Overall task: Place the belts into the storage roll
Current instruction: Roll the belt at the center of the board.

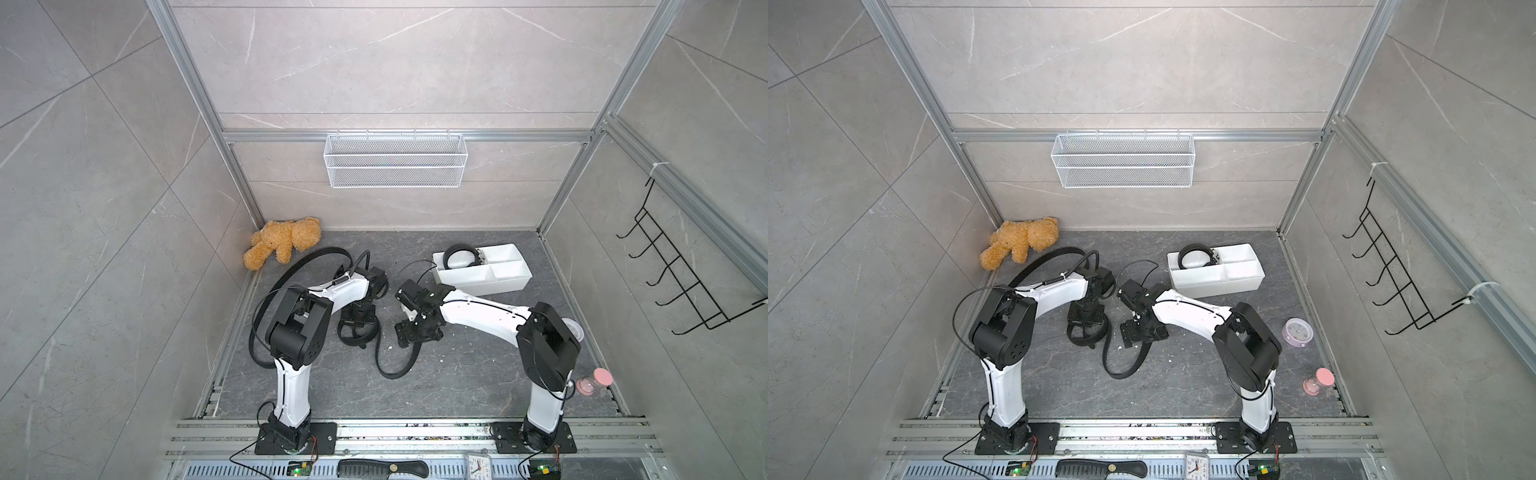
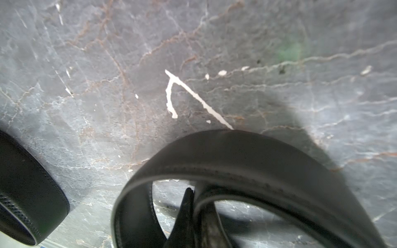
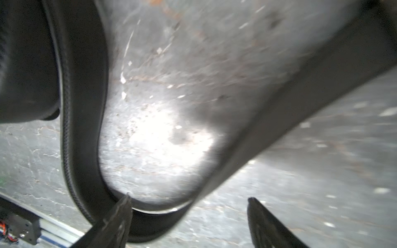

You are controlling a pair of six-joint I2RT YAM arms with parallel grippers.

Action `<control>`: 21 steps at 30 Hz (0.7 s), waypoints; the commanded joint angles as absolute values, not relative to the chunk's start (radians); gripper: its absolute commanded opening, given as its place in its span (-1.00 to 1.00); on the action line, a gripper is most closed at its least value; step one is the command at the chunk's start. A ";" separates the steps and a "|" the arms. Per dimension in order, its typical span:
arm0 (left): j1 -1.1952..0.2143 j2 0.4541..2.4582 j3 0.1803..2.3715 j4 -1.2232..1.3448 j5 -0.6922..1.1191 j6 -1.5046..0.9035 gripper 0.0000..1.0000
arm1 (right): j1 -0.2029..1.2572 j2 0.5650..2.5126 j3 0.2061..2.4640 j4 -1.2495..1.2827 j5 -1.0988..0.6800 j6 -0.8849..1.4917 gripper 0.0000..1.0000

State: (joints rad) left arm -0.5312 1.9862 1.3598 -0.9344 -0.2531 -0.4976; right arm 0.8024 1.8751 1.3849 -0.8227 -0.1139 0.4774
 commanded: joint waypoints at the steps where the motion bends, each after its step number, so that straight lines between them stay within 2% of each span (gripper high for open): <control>1: -0.514 2.036 1.324 -0.565 -0.278 -0.511 -1.00 | 0.764 1.846 1.422 -0.938 -0.039 0.386 0.71; 5: -0.540 1.963 1.260 -0.578 -0.285 -0.511 -1.00 | 0.755 1.856 1.472 -0.971 -0.018 0.345 0.71; 14: -0.608 1.757 1.128 -0.685 -0.342 -0.547 -1.00 | 0.757 1.868 1.458 -0.869 -0.068 0.344 0.68; 21: -0.629 1.691 1.060 -0.716 -0.206 -0.599 -1.00 | 0.758 1.908 1.434 -0.815 -0.103 0.341 0.67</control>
State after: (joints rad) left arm -0.6117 1.7401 1.0767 -0.7136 -0.2790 -0.5503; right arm 0.7525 1.8839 1.4483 -0.8383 -0.0841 0.3607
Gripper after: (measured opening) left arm 0.067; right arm 0.834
